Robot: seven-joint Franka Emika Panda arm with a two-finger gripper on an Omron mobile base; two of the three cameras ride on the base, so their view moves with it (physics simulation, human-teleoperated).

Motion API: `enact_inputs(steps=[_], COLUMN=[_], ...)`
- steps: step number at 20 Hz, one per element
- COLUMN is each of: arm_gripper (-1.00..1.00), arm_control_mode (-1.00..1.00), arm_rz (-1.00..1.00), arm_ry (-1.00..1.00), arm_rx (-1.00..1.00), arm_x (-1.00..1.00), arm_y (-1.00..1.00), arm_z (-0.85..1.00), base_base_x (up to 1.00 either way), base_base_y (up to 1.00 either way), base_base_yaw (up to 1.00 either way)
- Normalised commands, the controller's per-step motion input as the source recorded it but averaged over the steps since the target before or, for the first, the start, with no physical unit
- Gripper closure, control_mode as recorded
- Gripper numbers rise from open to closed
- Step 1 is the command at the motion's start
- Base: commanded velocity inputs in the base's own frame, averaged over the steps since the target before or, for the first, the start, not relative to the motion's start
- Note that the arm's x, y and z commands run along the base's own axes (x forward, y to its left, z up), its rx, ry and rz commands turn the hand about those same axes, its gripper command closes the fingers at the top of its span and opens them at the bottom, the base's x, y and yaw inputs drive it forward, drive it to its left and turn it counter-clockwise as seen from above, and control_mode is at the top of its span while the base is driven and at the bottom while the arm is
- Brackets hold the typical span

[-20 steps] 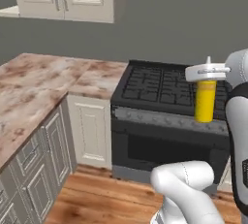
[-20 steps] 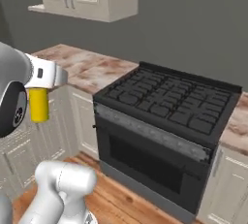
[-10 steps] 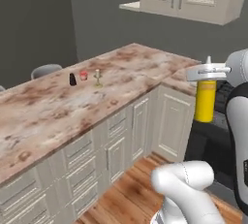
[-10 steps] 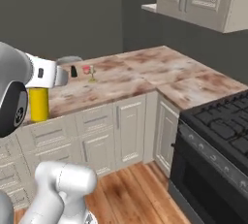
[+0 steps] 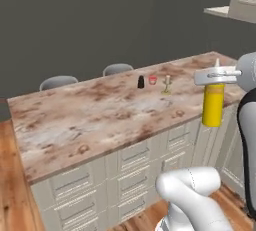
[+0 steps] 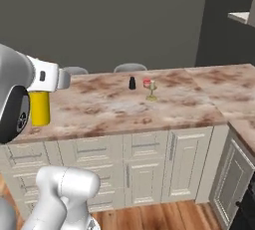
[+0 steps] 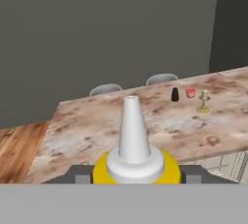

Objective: Move the mustard and shaker from the cabinet to the dining counter.

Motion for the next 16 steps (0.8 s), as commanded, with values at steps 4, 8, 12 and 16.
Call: enact_inputs(steps=[4,8,12,16], arm_gripper=[1.00,1.00,1.00,1.00], arm_control_mode=[1.00,1.00,1.00,1.00], arm_rz=[0.00,0.00,0.00,0.00], arm_ry=[0.00,0.00,0.00,0.00], arm_rx=[0.00,0.00,0.00,0.00], arm_x=[0.00,0.00,0.00,0.00], arm_y=[0.00,0.00,0.00,0.00], arm_z=[0.00,0.00,0.00,0.00], base_base_x=[1.00,1.00,1.00,1.00], base_base_y=[0.13,0.00,0.00,-0.01], base_base_yaw=[0.17,0.08,0.08,0.21])
